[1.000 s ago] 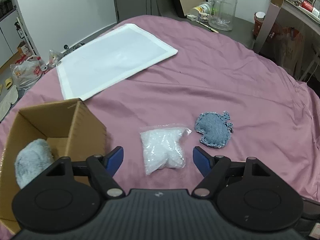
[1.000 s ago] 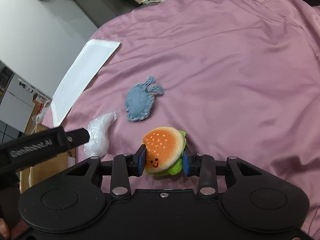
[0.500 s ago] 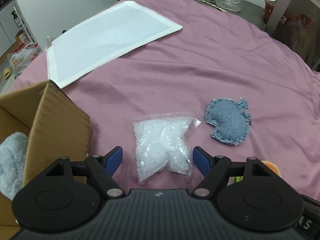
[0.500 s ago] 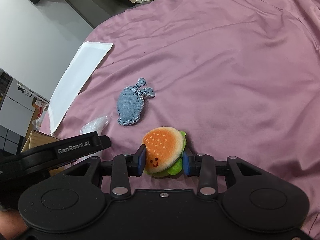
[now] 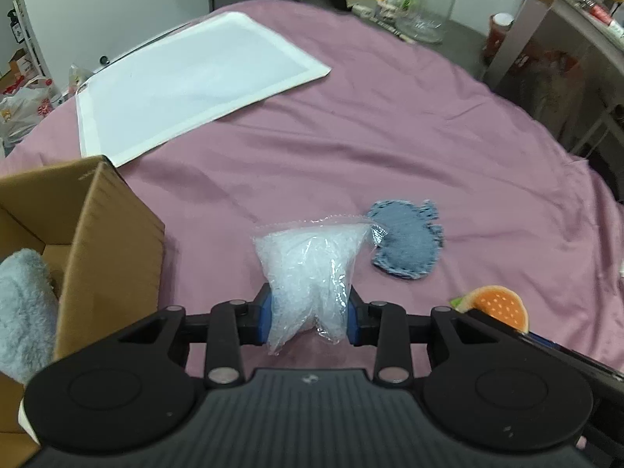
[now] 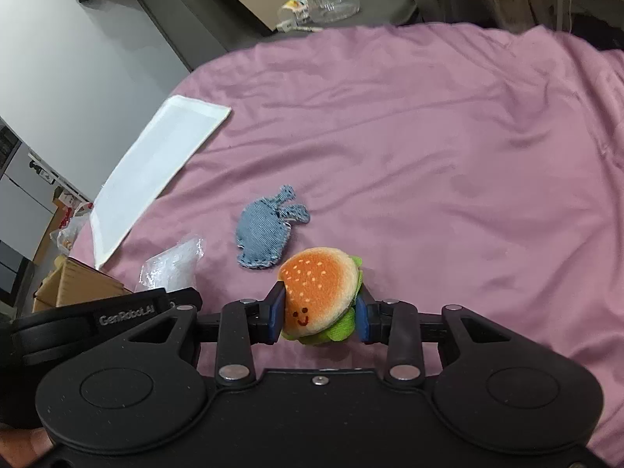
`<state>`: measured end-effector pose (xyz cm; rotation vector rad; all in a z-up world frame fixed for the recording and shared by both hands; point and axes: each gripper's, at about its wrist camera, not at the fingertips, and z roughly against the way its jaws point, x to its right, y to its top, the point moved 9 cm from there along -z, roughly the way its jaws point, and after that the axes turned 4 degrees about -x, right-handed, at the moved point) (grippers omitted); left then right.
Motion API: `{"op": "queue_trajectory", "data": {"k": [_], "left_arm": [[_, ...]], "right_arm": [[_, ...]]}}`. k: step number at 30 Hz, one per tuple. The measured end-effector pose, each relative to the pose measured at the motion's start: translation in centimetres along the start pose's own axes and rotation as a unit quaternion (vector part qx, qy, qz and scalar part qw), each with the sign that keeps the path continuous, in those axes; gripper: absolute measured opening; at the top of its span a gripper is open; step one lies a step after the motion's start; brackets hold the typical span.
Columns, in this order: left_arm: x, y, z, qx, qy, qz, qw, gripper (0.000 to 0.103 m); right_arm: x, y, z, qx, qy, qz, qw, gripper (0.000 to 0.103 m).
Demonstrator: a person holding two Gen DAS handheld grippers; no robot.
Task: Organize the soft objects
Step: 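Grasp the white filling bag with the left tool and carry it over the box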
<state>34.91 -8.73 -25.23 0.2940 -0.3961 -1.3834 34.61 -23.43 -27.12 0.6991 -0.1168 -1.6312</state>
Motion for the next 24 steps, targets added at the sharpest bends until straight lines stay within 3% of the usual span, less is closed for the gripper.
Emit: {"op": "queue_trajectory", "data": {"k": [10,24], "left_arm": [[-1.6,0.1,6.2,0.048,-0.029,0.0,0.9984,0.035],[-8.2,0.6,9.9,0.081,-0.032,0.025,0.9959,0.035]], "right_arm": [[-3.0,0.1,3.5,0.024,0.013,0.007,1.0,0.035],[-9.1,-1.2,6.9,0.048,0.026,0.017,0.998,0.035]]}}
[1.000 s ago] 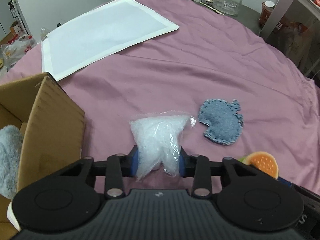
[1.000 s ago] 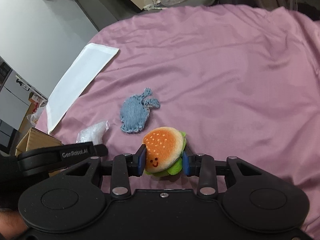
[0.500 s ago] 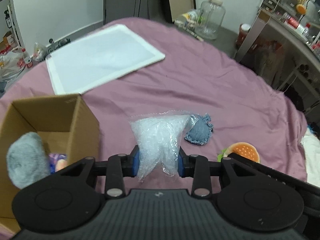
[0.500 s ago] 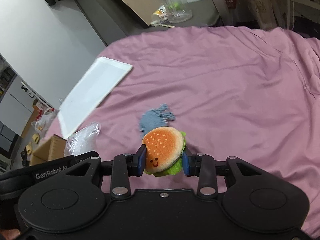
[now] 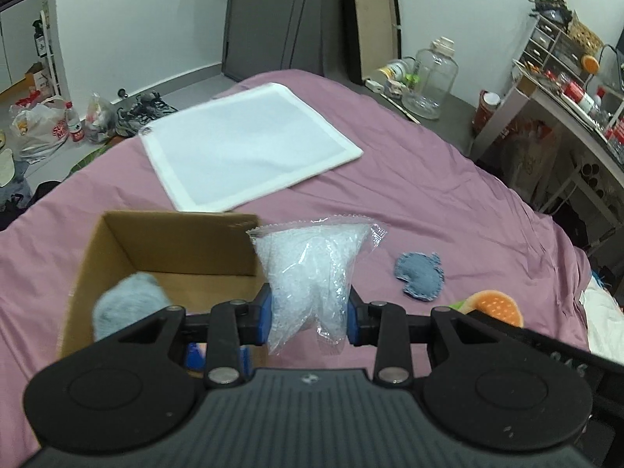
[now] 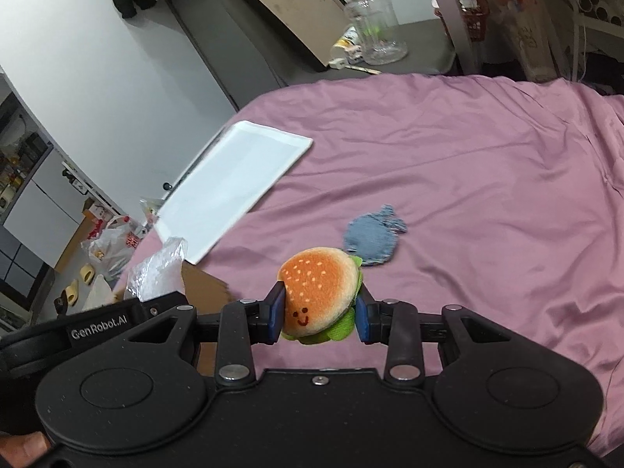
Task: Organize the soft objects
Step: 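Grasp the white filling bag with the left tool and carry it over the box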
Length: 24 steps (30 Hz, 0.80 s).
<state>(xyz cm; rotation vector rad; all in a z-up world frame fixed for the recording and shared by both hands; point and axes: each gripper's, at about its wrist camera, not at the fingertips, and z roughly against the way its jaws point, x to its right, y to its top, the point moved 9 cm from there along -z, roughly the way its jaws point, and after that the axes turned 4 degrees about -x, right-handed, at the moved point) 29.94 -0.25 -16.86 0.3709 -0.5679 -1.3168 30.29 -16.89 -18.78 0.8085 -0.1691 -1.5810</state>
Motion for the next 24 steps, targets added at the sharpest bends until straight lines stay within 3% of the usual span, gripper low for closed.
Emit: {"op": "queue_trajectory", "data": {"k": [12,24], "left_arm": [[-6.5,0.6,0.3,0.004,-0.003,0.066,0.9978,0.035],[-10.7,0.7,-0.5,-0.001,-0.015,0.101,0.9948,0.035]], "right_arm": [[-6.8,0.3,0.4,0.015,0.007,0.034,0.999,0.035],[-12.0,-0.3,-2.0,0.006,0.0,0.06,0.998,0.035]]}}
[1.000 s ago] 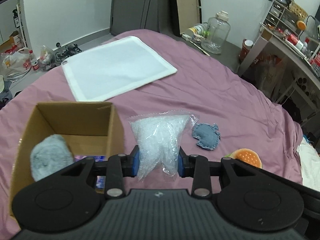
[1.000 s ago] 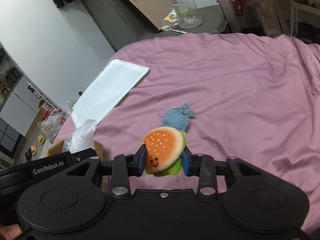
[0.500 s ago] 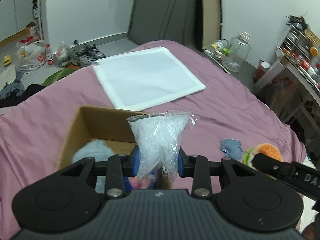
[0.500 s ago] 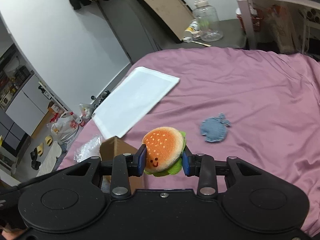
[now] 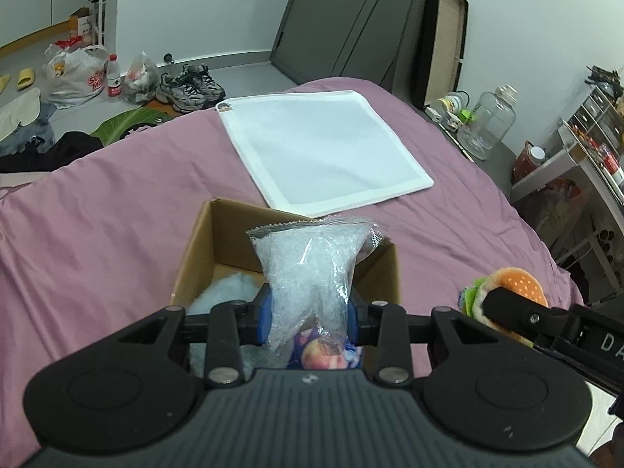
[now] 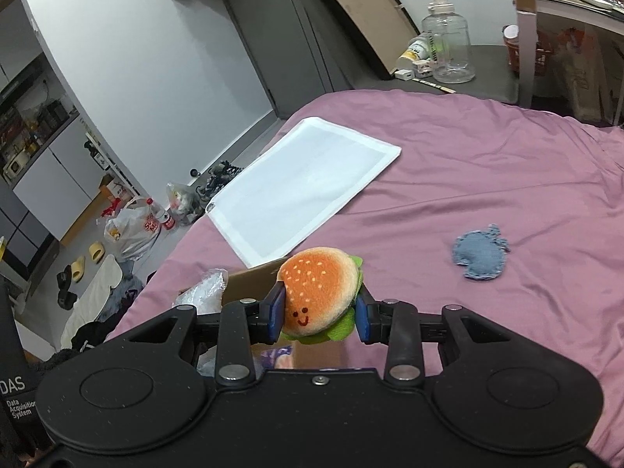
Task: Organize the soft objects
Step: 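Grasp the white filling bag with the left tool and carry it over the box, then drop the filling bag with the left tool while the right tool releases the burger plush into the box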
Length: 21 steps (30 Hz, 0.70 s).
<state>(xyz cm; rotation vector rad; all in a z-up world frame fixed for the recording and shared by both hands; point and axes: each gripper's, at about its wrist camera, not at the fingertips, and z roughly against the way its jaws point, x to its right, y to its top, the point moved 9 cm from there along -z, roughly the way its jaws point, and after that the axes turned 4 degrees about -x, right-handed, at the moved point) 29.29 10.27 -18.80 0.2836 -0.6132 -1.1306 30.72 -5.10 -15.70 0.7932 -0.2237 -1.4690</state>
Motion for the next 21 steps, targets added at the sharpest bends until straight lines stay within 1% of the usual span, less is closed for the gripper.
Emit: {"op": "queue_trajectory", "data": {"k": [5,7,10,12,15,18,21], "left_arm": [[-1.0,0.1,-0.5,-0.006,-0.009,0.012,0.9999,0.036],[-1.4,0.3,-0.7,-0.008,-0.009,0.019,0.9998,0.039],[-2.3,0.8,-0.7,-0.001,-0.012,0.038,0.9992,0.042],[-2.7,1.1,-0.4,0.008,-0.012,0.043,0.999,0.045],[-2.8,1.6,0.2,0.028,-0.008,0.042,0.9987,0.056],[-3.2,2.0,0.4,0.038,-0.001,0.051,0.998,0.059],[-3.1,2.0,0.2,0.034,-0.003,0.055,0.9979,0.059]], "right_arm": [[-1.3,0.0,-1.3,-0.006,0.001,0.001,1.0,0.035],[-1.8,0.1,-1.8,-0.009,0.002,0.001,1.0,0.035],[-2.5,0.0,-2.6,-0.014,0.005,0.003,1.0,0.035],[-3.0,0.1,-3.2,-0.016,0.009,0.003,1.0,0.035],[-3.6,0.2,-3.8,-0.02,0.017,0.001,1.0,0.035],[-4.0,0.3,-4.2,-0.027,0.034,-0.007,0.999,0.043],[-3.6,0.2,-4.5,-0.035,0.041,-0.014,0.998,0.045]]}}
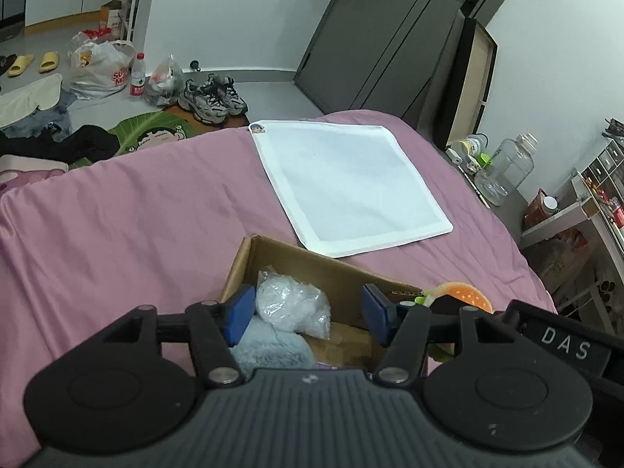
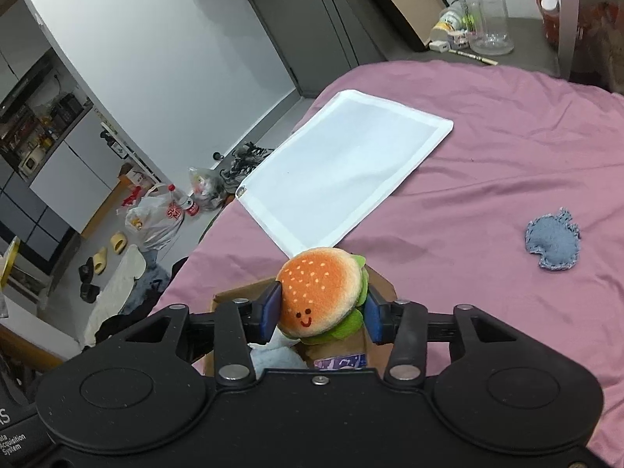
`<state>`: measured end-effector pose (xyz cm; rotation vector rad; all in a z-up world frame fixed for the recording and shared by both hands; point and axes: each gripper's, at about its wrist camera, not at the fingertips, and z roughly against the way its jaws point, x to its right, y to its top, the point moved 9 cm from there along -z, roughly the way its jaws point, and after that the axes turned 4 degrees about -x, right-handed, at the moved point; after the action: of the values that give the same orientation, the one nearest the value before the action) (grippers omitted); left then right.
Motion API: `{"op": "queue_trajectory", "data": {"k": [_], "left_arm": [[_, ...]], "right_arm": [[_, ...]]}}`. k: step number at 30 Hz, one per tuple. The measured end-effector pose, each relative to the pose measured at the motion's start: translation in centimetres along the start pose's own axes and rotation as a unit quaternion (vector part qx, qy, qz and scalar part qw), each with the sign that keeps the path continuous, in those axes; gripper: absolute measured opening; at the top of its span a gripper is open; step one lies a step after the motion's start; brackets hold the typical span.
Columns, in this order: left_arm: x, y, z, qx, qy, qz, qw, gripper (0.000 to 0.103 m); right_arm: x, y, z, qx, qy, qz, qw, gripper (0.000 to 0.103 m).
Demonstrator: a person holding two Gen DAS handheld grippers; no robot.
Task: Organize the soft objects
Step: 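Drop the filling bag with the left tool while the right tool releases the burger plush into the box, then grasp the black lace item with the left tool while the right tool approaches the denim plush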
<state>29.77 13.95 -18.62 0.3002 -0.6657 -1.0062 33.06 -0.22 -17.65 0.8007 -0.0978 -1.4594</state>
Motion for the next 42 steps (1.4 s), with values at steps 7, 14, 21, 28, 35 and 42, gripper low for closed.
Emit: {"op": "queue_trajectory", "data": {"k": [7,14,21,28,35,42], "left_arm": [[0.4,-0.1,0.1,0.002,0.009,-0.009,0.9999,0.059],[0.6,-0.1,0.3,0.007,0.029,-0.014,0.9994,0.059],[3.0,-1.1,0.5,0.004,0.027,-0.053,0.9982,0.063],[5.9,-2.5,0.4,-0.002,0.027,-0.093,0.9953,0.065],[9.3,-3.7,1.0,0.006,0.027,-0.122,0.9921,0.065],[12.6,-5.1,1.7,0.017,0.031,-0.141,0.9893,0.065]], "right_arm": [[1.8,0.0,0.7,-0.005,0.018,-0.024,1.0,0.045],[1.9,0.7,1.3,-0.007,0.035,-0.024,0.999,0.045],[6.0,1.0,3.1,-0.006,0.006,-0.021,1.0,0.045],[10.0,1.5,4.4,-0.01,-0.015,-0.006,1.0,0.046],[14.0,2.2,4.7,-0.003,-0.023,0.0,1.0,0.052],[17.6,2.3,3.4,-0.002,0.003,-0.037,0.999,0.052]]}}
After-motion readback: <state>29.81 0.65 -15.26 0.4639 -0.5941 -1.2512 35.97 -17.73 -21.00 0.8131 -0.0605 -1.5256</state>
